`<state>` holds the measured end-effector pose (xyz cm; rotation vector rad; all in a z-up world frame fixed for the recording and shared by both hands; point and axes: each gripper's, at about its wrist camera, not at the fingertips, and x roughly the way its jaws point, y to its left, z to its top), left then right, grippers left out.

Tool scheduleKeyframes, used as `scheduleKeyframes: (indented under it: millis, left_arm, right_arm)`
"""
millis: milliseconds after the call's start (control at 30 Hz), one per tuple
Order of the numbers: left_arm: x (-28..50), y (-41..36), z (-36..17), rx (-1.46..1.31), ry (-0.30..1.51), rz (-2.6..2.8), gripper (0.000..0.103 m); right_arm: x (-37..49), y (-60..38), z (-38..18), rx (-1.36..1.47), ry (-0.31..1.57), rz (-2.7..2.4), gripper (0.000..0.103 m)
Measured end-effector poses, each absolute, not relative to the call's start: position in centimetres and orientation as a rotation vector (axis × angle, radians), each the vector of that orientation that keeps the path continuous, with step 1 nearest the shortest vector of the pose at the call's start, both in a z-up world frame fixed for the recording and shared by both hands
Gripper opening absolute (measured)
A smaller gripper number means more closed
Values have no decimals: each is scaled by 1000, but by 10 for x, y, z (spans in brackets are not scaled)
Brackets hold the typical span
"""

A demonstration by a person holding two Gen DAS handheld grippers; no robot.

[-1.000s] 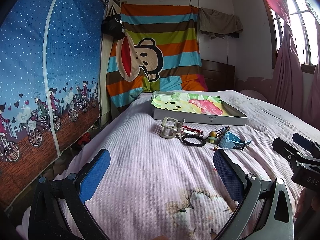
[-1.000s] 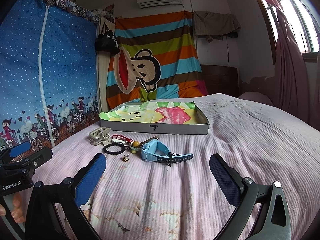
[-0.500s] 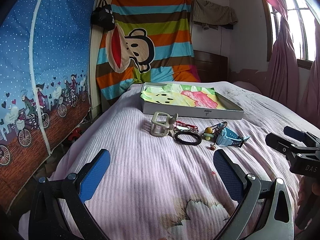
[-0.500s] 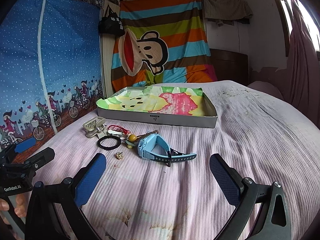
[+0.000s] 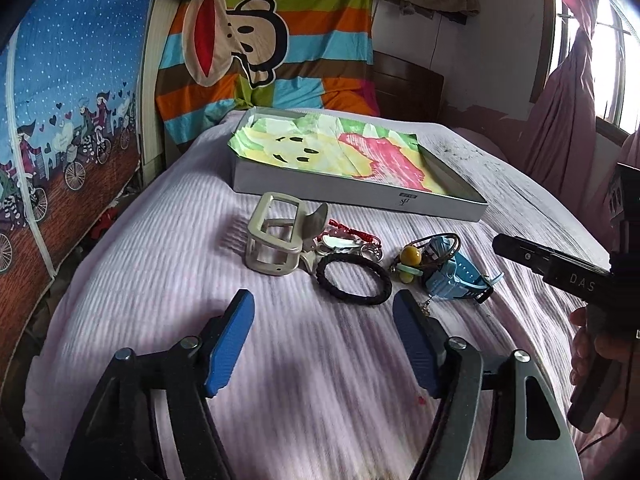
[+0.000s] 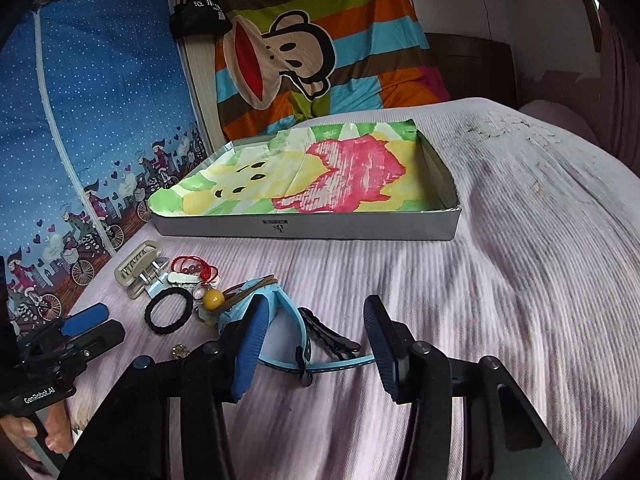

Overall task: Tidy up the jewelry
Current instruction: 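Grasp the black hair tie with the left tool while the right tool grasps the blue smartwatch, then carry the hair tie and smartwatch into the grey tray and open both tools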

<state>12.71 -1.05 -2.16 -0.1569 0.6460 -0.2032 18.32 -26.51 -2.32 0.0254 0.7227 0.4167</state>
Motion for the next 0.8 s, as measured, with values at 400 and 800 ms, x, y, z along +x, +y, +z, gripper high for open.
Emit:
scheduleKeyframes:
  millis: [400, 800]
  left_arm:
    - [170, -9, -38, -240, 825, -181, 20]
    - [168, -26, -31, -194, 862, -179, 3]
  right_arm:
    - [203, -252, -50, 5, 861, 469, 19]
    - [188, -273, -44, 134, 902, 459, 6]
